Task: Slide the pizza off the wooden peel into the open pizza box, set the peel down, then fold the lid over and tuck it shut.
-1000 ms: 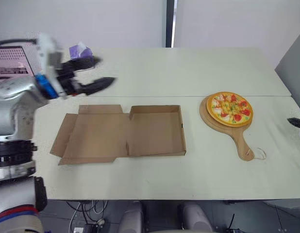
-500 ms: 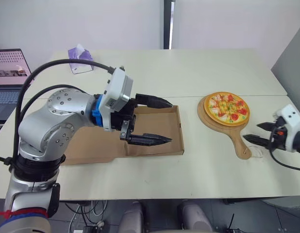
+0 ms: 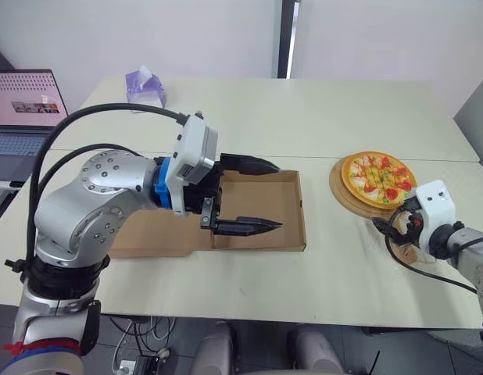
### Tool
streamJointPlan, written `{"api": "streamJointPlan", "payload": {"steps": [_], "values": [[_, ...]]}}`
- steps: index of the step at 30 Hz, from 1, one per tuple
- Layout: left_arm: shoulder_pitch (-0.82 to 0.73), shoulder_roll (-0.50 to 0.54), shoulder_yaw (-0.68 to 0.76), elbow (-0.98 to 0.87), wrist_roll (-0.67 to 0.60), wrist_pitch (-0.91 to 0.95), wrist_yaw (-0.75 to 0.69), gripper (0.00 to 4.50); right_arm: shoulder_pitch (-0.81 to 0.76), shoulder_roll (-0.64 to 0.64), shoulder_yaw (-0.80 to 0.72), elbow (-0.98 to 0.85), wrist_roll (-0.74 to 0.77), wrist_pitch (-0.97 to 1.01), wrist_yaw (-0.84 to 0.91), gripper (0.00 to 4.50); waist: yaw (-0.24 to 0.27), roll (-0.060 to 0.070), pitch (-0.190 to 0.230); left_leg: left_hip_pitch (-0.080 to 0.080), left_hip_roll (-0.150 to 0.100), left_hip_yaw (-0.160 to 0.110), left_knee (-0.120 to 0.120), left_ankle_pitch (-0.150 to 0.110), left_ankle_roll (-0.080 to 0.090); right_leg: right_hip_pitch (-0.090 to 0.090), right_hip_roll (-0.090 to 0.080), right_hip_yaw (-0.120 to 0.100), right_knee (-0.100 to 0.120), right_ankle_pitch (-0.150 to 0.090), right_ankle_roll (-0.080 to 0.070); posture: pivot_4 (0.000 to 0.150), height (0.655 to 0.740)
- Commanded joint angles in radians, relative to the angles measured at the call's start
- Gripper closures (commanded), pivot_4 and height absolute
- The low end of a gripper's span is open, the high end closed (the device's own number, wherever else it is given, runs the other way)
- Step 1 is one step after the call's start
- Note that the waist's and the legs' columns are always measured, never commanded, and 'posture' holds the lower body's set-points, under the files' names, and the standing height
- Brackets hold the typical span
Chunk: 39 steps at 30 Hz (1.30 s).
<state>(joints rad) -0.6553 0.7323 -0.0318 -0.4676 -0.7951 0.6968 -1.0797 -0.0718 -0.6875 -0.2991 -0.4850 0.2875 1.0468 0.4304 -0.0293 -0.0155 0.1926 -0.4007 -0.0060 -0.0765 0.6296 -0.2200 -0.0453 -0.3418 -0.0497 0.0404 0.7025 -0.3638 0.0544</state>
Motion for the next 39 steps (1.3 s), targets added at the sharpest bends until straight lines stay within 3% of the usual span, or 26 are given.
{"api": "streamJointPlan", "payload": {"steps": [1,7,20,29,39], "values": [[0.000,0.006,0.024,-0.027,-0.017,-0.002,0.006,0.02,0.029,0.009,-0.057,-0.081,0.005,0.031,-0.028,0.00,0.000,0.000,0.000,0.000,0.000,0.000,0.000,0.000,0.000,0.000,0.000,0.000,0.000,0.000,0.000,0.150,0.7400],[-0.011,-0.002,0.013,-0.016,-0.013,-0.015,-0.003,0.02,0.063,0.070,-0.081,-0.049,0.009,0.016,-0.061,0.00,-0.003,0.000,0.000,0.000,0.000,0.000,0.000,0.000,0.000,0.000,0.000,0.000,0.000,0.000,0.000,0.150,0.7400],[-0.033,-0.013,0.004,-0.001,-0.007,-0.019,-0.010,0.02,0.059,0.130,0.021,0.165,-0.029,-0.207,-0.057,0.00,-0.004,-0.004,-0.002,0.002,0.000,0.000,0.000,0.000,0.000,0.003,0.003,0.000,-0.005,0.003,-0.001,0.150,0.7400],[-0.034,0.002,0.016,0.006,-0.002,-0.019,-0.014,0.00,0.066,0.177,0.013,0.152,-0.021,-0.210,-0.088,2.86,-0.004,-0.006,-0.004,0.002,0.001,-0.001,0.000,0.000,0.000,0.003,0.004,0.000,-0.005,0.003,-0.001,0.150,0.7400],[-0.042,0.002,0.039,0.053,0.009,-0.018,-0.003,0.00,-0.038,0.187,0.000,0.141,-0.019,-0.305,-0.087,2.89,-0.011,-0.007,-0.004,0.002,0.001,-0.002,-0.001,0.000,0.000,0.002,0.006,0.002,-0.006,0.005,-0.002,0.150,0.7400]]}}
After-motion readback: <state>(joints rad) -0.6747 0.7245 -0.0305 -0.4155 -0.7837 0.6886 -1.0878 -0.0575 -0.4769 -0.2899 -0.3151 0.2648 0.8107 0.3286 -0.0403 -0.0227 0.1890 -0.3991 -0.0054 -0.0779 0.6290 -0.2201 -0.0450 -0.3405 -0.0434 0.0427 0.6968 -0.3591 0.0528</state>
